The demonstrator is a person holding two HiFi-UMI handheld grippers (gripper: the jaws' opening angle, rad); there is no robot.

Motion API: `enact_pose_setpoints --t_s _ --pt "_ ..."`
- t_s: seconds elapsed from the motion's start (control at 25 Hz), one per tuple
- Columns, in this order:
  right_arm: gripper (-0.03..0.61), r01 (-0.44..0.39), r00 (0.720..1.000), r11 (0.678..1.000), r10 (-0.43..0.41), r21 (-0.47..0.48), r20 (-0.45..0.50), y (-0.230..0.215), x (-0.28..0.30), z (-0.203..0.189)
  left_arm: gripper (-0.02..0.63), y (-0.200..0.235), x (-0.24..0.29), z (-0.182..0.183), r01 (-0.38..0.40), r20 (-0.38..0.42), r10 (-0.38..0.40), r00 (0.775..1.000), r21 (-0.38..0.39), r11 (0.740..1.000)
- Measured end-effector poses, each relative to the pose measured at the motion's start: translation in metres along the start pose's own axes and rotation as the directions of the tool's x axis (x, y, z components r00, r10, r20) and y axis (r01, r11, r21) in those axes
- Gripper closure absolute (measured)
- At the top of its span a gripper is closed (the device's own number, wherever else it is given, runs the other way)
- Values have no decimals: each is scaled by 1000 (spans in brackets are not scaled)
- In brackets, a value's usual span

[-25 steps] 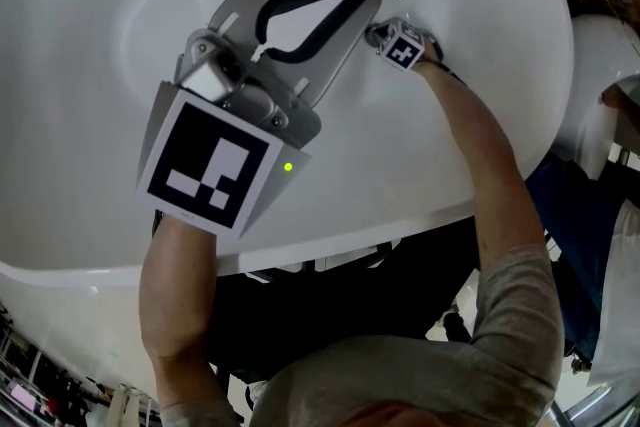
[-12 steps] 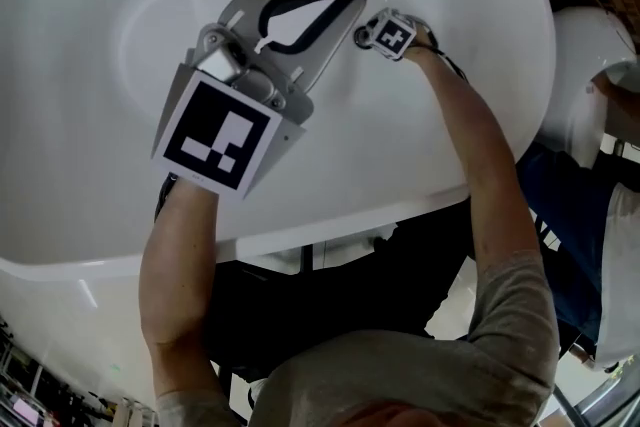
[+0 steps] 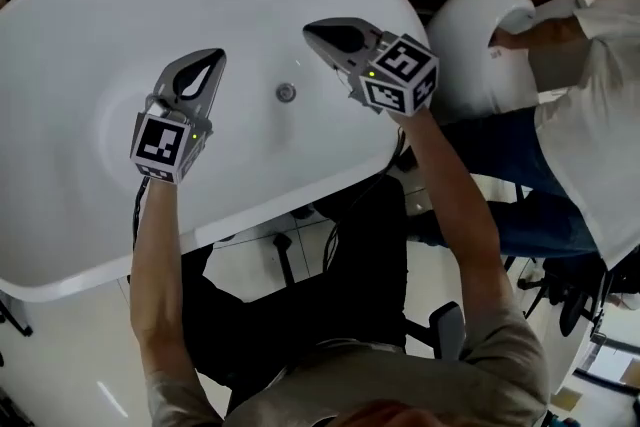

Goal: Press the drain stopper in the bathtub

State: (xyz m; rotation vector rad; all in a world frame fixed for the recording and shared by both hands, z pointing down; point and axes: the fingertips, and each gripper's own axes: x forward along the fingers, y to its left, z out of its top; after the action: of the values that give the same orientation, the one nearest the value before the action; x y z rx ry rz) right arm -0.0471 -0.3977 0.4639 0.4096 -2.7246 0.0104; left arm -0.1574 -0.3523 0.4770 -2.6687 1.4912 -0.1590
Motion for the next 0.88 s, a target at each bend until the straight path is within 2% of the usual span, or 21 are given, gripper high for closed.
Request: enact_pose_setpoints --t_s 0.08,0.16,0.24,0.32,0.48,0.6,0.72,0.8,0.88 --pt "578 9 981 1000 -4 -25 193 26 -59 77 606 -8 -8 37 -23 56 22 998 20 1000" --pt "578 45 941 997 -23 -58 339 56 -118 133 606 -32 -24 91 -3 130 -8 991 85 996" --pt "578 91 900 992 -46 -83 434 90 -173 170 606 -70 -50 151 23 204 -54 978 152 988" --pt "578 114 852 989 -51 -90 521 128 -224 200 606 -110 -87 205 33 269 -81 960 179 983" --pt "578 115 729 982 19 -149 684 206 -314 245 606 -174 -161 283 6 327 -102 939 283 959" --pt "578 121 636 968 93 -218 766 264 -362 268 606 -209 -209 322 -17 362 -116 925 344 939" --pt "578 123 577 941 191 -316 794 319 -394 285 606 -236 -248 347 -55 408 -108 907 369 928" --pt "578 165 557 914 224 -371 799 346 -409 289 606 -251 -268 359 -77 431 -111 896 395 915" --pt "578 218 560 887 227 -406 797 367 -419 291 606 -265 -283 368 -87 439 -115 891 414 906"
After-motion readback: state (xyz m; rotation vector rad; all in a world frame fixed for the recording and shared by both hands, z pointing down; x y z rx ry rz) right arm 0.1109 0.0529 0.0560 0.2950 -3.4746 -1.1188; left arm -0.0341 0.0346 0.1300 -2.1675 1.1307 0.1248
